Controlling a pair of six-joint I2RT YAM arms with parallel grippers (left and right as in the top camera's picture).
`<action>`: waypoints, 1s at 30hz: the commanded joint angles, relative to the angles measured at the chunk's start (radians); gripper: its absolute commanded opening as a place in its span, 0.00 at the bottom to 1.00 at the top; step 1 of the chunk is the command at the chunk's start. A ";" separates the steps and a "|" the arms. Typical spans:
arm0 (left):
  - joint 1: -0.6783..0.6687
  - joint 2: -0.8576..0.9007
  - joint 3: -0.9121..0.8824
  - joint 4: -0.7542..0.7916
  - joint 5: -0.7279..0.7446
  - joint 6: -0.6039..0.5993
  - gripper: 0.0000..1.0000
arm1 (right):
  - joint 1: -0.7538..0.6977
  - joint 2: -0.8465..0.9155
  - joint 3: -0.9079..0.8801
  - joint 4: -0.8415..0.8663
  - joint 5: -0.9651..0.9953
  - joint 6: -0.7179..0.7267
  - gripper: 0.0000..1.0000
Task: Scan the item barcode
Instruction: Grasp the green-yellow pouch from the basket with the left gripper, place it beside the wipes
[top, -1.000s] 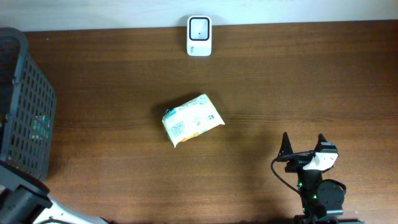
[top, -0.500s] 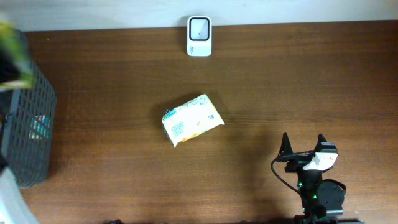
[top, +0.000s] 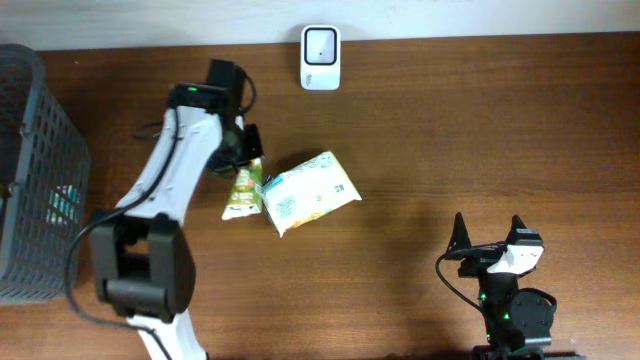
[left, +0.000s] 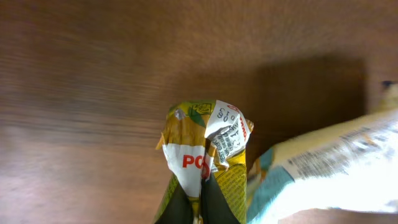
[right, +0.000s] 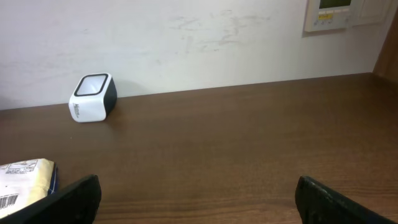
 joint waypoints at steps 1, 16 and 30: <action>-0.027 0.060 0.001 0.036 -0.014 -0.027 0.00 | -0.006 -0.006 -0.008 -0.001 0.011 0.001 0.99; 0.161 0.066 0.605 -0.211 -0.106 0.046 0.49 | -0.006 -0.006 -0.008 -0.001 0.011 0.001 0.99; 0.869 0.086 1.054 -0.550 -0.293 0.146 0.37 | -0.006 -0.006 -0.008 -0.001 0.011 0.001 0.99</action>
